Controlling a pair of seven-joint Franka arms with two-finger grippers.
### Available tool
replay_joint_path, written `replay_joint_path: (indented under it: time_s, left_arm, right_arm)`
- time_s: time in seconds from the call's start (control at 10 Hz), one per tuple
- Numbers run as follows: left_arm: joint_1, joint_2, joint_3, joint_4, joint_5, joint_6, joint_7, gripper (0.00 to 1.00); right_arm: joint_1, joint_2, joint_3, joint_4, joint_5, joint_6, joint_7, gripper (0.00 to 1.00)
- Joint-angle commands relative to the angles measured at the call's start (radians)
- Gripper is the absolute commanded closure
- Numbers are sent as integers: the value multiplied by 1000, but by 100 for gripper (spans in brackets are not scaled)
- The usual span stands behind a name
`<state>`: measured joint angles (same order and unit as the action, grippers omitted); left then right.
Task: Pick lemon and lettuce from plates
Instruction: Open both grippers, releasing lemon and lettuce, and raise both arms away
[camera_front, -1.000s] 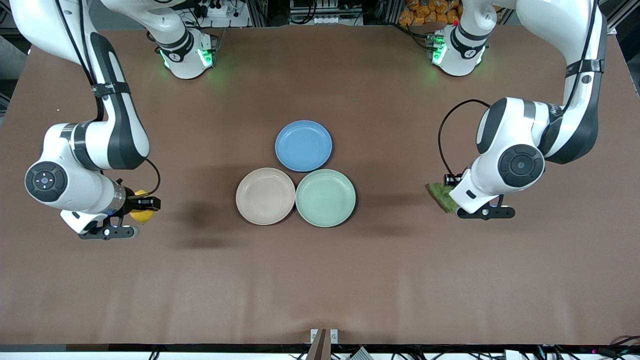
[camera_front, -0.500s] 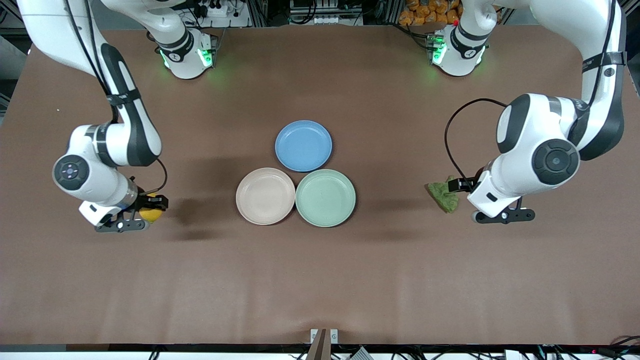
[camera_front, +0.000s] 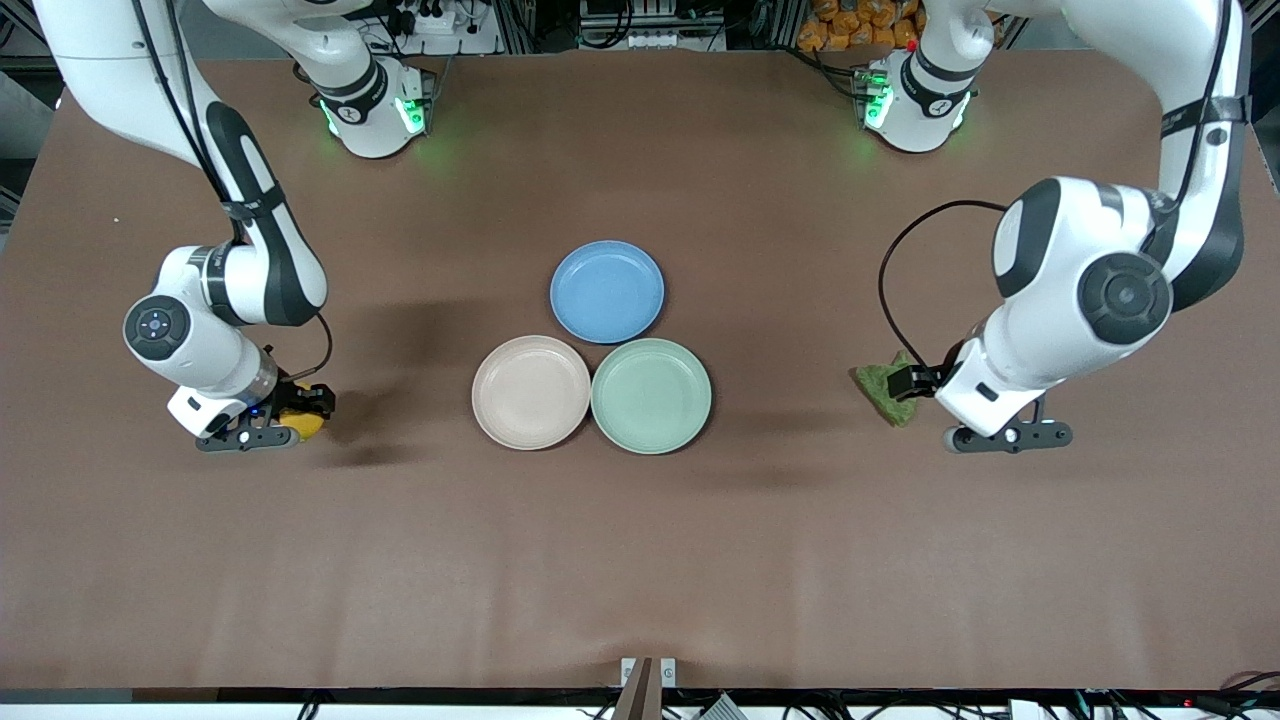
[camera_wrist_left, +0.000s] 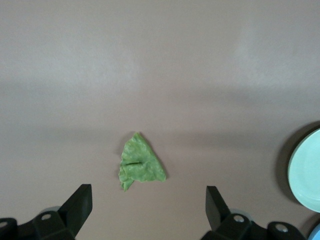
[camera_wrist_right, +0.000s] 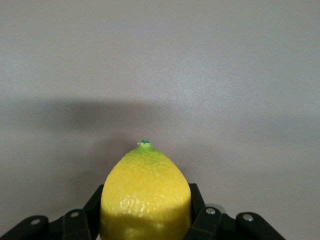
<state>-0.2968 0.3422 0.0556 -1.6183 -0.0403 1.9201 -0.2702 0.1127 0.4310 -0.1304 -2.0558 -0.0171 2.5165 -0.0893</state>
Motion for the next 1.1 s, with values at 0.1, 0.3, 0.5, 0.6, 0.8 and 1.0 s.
replay_joint_path:
  time_s: [0.1, 0.3, 0.5, 0.6, 0.8, 1.0]
  left_arm:
    - [8, -202, 9, -118, 13, 31, 22, 0]
    - [18, -265, 10, -118, 45, -9, 46, 0]
    - [19, -331, 10, -114, 54, -103, 78, 0]
    - [19, -359, 9, -115, 83, -148, 104, 0]
    - [21, -402, 10, -112, 89, -222, 210, 0]
    - [50, -419, 1, -104, 94, -253, 221, 0]
  right_arm:
    - [-39, 64, 14, -12, -12, 120, -27, 73]
    - [-79, 86, 15, -3, -4, 145, -99, 72]
    - [-80, 89, 17, -1, 0, 145, -98, 68]
    - [-82, 90, 17, 0, 0, 145, -96, 43]
    - [-79, 98, 18, 20, 2, 130, -86, 0]
    - [-80, 94, 18, 124, 0, -36, -89, 0]
